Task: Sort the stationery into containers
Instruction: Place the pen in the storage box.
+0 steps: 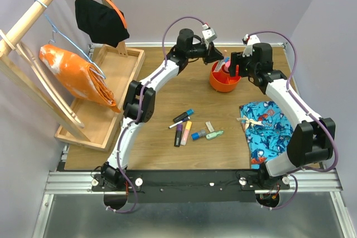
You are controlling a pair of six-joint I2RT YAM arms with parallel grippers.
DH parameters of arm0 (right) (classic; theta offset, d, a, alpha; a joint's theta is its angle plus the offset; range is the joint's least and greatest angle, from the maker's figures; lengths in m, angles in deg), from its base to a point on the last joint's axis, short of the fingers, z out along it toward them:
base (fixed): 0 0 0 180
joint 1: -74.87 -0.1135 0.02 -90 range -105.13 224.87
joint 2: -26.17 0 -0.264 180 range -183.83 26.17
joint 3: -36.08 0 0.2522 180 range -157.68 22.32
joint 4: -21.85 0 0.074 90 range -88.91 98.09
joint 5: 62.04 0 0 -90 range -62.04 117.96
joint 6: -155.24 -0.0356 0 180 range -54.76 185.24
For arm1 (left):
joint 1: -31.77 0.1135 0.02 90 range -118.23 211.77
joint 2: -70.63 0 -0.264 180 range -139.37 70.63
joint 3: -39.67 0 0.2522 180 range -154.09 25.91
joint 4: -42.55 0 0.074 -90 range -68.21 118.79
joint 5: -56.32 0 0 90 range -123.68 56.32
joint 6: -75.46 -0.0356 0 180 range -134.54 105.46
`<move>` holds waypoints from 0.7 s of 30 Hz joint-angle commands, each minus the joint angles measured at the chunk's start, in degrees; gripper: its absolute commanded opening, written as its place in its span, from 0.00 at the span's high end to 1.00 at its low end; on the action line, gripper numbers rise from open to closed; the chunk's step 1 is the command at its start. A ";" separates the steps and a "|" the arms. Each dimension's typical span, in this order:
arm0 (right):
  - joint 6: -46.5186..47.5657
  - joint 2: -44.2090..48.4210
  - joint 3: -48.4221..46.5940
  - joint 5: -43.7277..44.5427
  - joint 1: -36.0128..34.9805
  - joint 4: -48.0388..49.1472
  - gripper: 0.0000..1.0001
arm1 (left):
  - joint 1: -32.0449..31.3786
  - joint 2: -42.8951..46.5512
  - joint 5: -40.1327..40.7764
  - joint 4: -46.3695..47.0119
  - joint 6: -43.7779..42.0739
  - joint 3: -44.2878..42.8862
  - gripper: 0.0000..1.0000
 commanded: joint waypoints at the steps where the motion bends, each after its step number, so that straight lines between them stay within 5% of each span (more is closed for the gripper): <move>1: 0.49 -0.25 -1.60 1.38 0.48 -1.45 0.19 | -1.97 -1.96 2.14 5.47 1.75 -1.96 1.00; 21: -0.48 -1.65 -0.98 -0.20 0.48 -0.66 0.20 | -1.36 -2.23 4.33 6.26 2.20 -1.08 1.00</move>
